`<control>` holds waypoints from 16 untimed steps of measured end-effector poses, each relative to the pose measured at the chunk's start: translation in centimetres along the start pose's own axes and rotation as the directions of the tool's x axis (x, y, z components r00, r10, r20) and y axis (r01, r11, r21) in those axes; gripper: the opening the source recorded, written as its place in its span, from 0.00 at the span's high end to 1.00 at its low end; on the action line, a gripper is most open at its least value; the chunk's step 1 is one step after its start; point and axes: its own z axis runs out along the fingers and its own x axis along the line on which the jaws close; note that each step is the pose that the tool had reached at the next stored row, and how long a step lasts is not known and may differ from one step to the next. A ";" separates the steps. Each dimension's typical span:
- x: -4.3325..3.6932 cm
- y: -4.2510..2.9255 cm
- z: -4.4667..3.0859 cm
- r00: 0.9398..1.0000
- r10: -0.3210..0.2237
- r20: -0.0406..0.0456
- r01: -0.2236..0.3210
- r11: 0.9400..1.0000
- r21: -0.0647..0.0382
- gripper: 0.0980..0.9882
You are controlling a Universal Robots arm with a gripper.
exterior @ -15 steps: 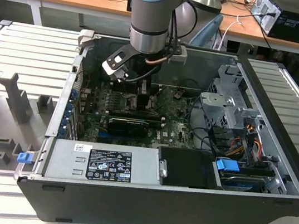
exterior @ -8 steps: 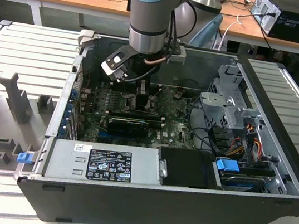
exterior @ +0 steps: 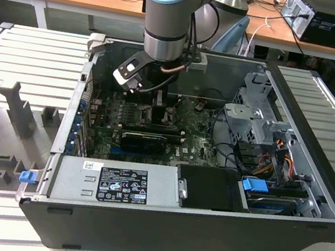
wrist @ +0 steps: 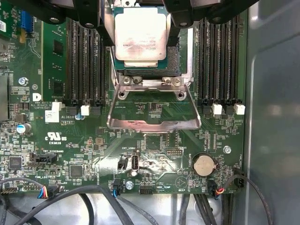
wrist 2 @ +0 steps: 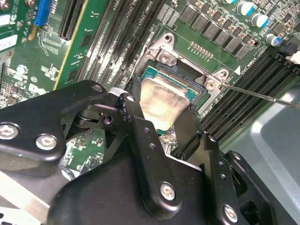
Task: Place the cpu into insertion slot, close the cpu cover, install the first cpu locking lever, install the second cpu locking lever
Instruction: 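Place the cpu into insertion slot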
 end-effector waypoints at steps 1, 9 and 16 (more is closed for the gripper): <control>0.07 0.00 0.06 1.000 0.002 0.000 -0.002 1.000 0.000 0.52; 0.36 -0.05 0.82 1.000 0.005 0.000 -0.005 1.000 0.000 0.52; 0.45 -0.06 0.93 1.000 0.005 0.000 -0.005 1.000 0.000 0.52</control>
